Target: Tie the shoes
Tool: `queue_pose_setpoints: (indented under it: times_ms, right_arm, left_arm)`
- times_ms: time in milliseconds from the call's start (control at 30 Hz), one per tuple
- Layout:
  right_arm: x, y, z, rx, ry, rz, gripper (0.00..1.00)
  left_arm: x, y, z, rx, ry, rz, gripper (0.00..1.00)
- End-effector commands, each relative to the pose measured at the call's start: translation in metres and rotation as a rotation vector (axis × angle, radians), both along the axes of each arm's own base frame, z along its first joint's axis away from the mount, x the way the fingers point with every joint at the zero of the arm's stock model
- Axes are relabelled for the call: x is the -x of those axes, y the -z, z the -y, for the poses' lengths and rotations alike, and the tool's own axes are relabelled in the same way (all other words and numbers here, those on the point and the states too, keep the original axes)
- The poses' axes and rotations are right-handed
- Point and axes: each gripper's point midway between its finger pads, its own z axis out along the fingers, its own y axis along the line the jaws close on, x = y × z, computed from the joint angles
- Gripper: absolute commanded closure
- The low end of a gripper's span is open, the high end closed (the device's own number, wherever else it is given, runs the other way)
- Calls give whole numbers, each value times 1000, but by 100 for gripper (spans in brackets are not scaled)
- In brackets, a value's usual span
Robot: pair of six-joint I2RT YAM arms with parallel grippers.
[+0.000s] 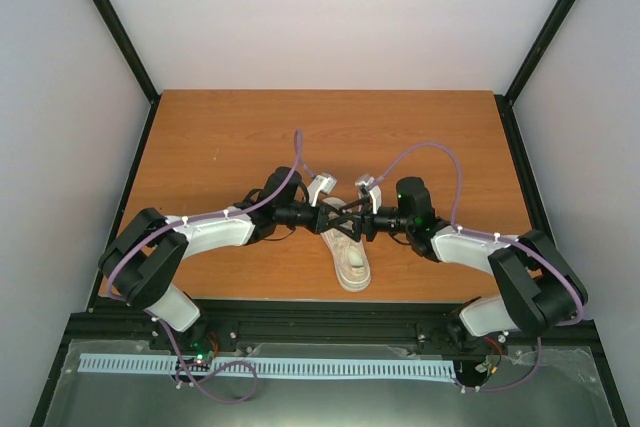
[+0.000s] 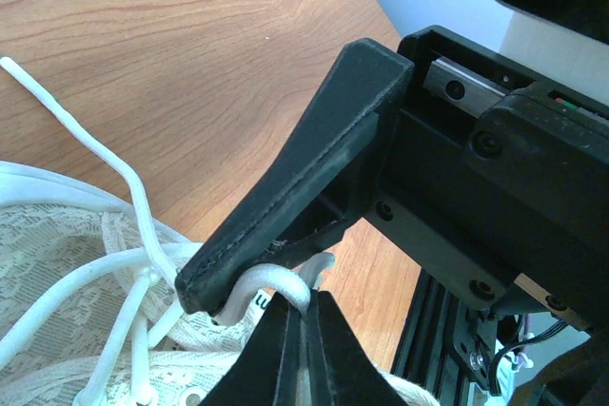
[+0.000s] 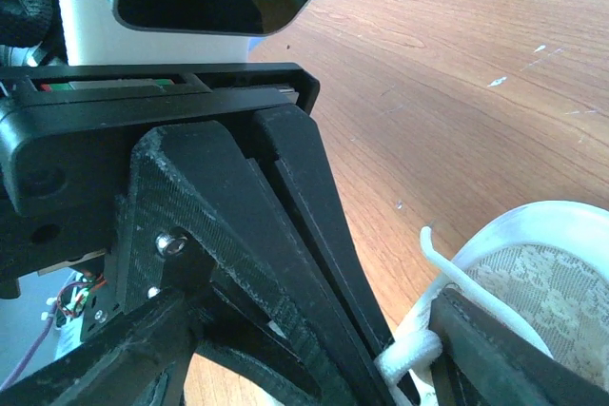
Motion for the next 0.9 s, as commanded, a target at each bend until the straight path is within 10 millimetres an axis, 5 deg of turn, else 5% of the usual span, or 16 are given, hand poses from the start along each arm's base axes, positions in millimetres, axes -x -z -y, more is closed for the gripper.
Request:
queue_pose_setpoints:
  times_ms: [0,167,400,600,700,867]
  right_arm:
    - [12,19,0,36,-41,-48,34]
    - [15,20,2,33,-39,-57,36]
    - [21,11,2,16,-60,-41,19]
    - [17,6,1,22,-61,-18,18]
    - [14,5,1,36,-59,-8,23]
    - [9,6,1,45,-37,-4,44]
  left_arm:
    - [-11,-38,8,96,-9,77,99]
    - [-14,-40,6,96,-22,64,99]
    - [-15,-31,3,96,6,9,99]
    - [-12,-29,3,90,55,-10,99]
    - [-11,-31,3,91,63,-12,99]
    - [-11,-31,3,87,60,-12,99]
